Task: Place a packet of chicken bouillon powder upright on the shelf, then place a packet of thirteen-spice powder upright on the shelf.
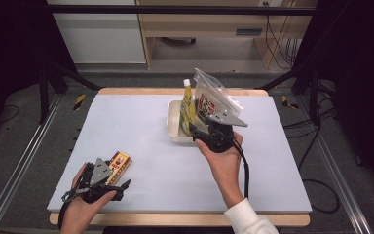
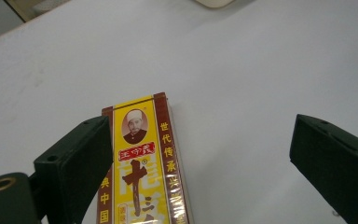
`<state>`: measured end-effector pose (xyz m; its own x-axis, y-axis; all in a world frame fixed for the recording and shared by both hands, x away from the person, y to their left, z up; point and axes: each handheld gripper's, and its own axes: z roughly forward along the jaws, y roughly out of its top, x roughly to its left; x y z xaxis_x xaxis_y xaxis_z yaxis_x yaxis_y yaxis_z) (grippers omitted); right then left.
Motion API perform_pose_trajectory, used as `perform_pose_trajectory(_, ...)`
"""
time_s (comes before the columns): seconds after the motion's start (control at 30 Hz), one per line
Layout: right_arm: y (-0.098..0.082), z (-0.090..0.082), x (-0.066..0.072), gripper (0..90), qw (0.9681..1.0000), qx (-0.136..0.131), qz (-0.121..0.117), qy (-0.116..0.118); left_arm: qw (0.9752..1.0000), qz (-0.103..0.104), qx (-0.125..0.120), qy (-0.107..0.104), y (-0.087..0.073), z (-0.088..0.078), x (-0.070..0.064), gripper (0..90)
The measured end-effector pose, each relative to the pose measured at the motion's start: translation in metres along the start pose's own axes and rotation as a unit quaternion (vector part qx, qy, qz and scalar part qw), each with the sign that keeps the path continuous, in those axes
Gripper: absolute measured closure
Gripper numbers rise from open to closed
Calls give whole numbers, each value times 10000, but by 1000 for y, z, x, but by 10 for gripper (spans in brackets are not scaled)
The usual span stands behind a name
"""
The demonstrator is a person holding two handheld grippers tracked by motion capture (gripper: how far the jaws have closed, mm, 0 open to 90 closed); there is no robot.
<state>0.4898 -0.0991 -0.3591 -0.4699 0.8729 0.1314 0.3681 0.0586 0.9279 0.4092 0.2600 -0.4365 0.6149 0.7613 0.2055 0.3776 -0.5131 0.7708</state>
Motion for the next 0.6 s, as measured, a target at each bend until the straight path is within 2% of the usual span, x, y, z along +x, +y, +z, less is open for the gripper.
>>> perform_pose_trajectory(0.13, -12, -2, -1, 324, 9999, 69, -125, -81, 10000, -34, -2, 53, -1, -1, 2, 55)
perform_pose_trajectory(0.3, -31, -2, -1, 260, 9990, 290, -341, -6, 9999, -67, 74, 132, -3, -1, 7, 61)
perform_pose_trajectory(0.4, -45, -5, -3, 235, 9983, 411, -422, 43, 9995, -214, 135, 176, -4, -1, 12, 71)
perform_pose_trajectory(0.5, -57, -7, -8, 183, 9972, 545, -485, 148, 9988, -327, 270, 234, -4, 0, 21, 75)
perform_pose_trajectory(0.6, -66, -7, -15, 124, 9961, 658, -546, 229, 9977, -383, 514, 227, -1, 2, 29, 75)
